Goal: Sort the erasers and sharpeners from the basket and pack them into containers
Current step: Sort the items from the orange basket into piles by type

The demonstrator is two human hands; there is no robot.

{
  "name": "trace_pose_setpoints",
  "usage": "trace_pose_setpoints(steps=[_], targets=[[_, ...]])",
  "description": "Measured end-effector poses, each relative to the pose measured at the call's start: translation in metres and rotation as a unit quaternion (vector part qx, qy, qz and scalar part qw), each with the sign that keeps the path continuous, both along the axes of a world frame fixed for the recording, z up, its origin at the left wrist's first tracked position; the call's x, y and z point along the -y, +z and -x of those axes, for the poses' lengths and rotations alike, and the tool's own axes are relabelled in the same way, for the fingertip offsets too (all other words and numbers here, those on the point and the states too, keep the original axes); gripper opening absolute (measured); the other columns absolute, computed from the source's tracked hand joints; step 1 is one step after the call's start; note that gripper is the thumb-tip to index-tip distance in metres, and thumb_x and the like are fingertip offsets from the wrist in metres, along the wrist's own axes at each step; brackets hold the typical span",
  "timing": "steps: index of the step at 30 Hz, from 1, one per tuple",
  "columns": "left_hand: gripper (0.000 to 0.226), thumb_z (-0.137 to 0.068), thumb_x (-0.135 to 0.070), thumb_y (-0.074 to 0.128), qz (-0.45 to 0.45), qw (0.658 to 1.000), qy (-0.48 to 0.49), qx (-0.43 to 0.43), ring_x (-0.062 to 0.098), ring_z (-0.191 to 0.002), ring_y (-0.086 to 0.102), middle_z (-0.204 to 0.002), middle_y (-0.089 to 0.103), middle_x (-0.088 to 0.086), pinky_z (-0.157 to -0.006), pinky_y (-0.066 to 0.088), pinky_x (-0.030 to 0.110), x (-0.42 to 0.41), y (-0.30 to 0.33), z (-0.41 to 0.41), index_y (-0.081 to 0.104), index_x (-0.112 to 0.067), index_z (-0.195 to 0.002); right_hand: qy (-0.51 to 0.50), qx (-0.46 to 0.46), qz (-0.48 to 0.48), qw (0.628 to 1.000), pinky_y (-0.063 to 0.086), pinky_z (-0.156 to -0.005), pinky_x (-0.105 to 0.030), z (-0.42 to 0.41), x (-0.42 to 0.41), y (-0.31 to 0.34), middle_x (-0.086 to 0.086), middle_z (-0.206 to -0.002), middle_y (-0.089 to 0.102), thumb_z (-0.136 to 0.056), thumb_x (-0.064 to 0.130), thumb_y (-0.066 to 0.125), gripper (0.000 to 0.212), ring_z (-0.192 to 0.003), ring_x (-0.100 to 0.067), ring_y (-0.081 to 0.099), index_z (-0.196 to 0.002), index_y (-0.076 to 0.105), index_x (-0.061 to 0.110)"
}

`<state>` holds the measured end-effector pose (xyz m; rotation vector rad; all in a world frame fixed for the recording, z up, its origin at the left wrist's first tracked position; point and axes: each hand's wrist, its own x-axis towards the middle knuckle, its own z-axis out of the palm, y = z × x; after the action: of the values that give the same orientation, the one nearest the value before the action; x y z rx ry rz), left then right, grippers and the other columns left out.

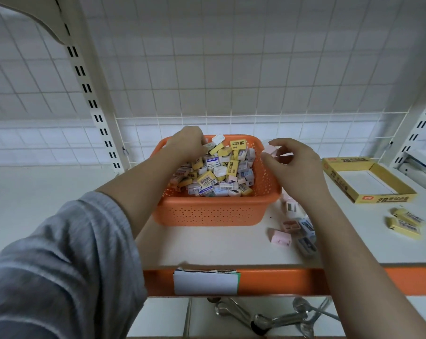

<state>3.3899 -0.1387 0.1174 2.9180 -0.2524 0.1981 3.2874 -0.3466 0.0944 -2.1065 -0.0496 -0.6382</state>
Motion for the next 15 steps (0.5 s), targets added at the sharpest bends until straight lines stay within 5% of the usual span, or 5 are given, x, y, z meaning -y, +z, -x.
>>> trace_pose_setpoints(steps=[3,7,10,15], targets=[[0.021,-0.087,-0.016,0.054,0.011,1.0,0.01,0.027,0.023,-0.083,0.063,-0.097,0.07,0.005,-0.071,0.054,0.035,-0.006,0.006,0.009,0.072,-0.012,-0.097,0.006,0.008,-0.018,1.0,0.04,-0.061,0.001,0.004,0.003,0.001,0.003,-0.1,0.061,-0.083,0.021,0.068,0.028,-0.081,-0.001,0.059,-0.111,0.063,0.024],[0.024,-0.086,-0.019,0.056,0.05,0.997,0.014,0.052,0.021,-0.089,0.063,-0.098,0.07,0.003,-0.079,0.055,0.039,-0.01,0.013,0.03,0.071,-0.013,-0.103,0.009,0.013,-0.039,0.999,0.044,-0.071,-0.005,0.01,0.008,0.003,0.0,-0.112,0.059,-0.084,0.015,0.066,0.033,-0.09,-0.005,0.06,-0.115,0.062,0.026],[0.023,-0.085,-0.019,0.055,0.114,0.99,0.012,0.079,0.019,-0.083,0.063,-0.088,0.069,0.001,-0.078,0.055,0.037,-0.008,0.015,0.051,0.071,-0.014,-0.1,0.009,0.015,-0.069,0.997,0.048,-0.082,-0.017,0.018,0.011,0.006,0.008,-0.103,0.063,-0.083,0.007,0.063,0.035,-0.092,-0.009,0.06,-0.111,0.065,0.027],[0.016,-0.089,-0.019,0.054,0.236,0.964,-0.013,0.123,0.013,-0.077,0.062,-0.079,0.066,-0.005,-0.071,0.05,0.024,0.007,0.009,0.093,0.069,-0.018,-0.095,-0.005,0.004,-0.102,0.995,0.044,-0.071,-0.004,0.033,0.026,0.0,0.018,-0.094,0.063,-0.081,0.002,0.062,0.042,-0.083,0.0,0.059,-0.116,0.064,0.026]])
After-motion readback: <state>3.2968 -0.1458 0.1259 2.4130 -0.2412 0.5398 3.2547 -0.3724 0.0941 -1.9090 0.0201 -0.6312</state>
